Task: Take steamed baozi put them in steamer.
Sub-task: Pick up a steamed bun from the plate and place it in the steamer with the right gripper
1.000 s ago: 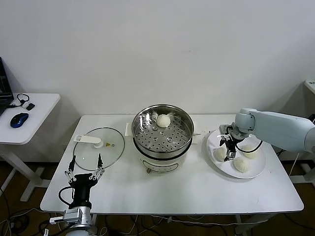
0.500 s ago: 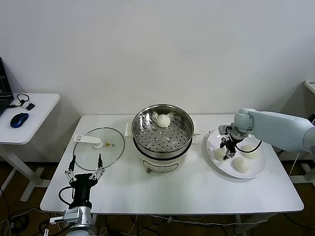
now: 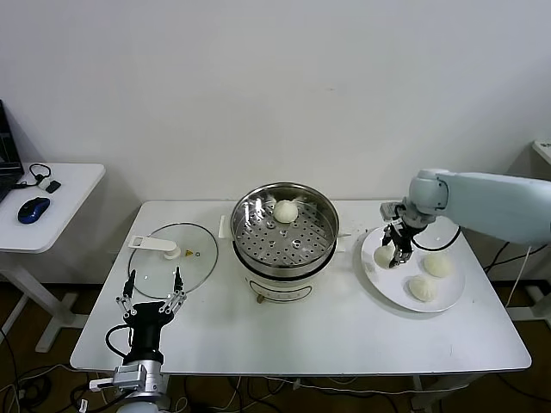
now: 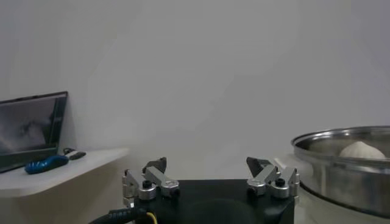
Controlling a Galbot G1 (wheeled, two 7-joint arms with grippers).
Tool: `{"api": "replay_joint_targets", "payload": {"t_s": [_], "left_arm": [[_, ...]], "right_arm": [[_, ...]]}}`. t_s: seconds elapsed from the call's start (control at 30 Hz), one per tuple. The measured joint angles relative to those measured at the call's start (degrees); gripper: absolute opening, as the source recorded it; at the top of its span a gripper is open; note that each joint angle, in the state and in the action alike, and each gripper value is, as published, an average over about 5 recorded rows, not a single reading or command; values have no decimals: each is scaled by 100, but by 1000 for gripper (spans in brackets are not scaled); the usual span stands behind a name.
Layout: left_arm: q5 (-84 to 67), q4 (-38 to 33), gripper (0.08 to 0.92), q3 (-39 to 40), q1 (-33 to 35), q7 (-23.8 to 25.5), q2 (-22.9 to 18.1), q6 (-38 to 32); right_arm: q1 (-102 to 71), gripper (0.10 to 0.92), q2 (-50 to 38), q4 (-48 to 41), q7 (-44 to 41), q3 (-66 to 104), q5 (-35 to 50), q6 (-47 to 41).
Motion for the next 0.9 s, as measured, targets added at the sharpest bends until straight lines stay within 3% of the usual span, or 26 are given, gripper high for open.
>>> {"api": "replay_joint_targets", "payload": {"t_s": [0.43,0.9], "left_arm": [[2,-71,823,206,10,20,0,1],[-24,-112,823,237,32,48,0,7]], "right_arm": [[1704,619,834,763,-81,-570,1377,-285],[1420,619,2149,378,194,-35,1985,-671]]}}
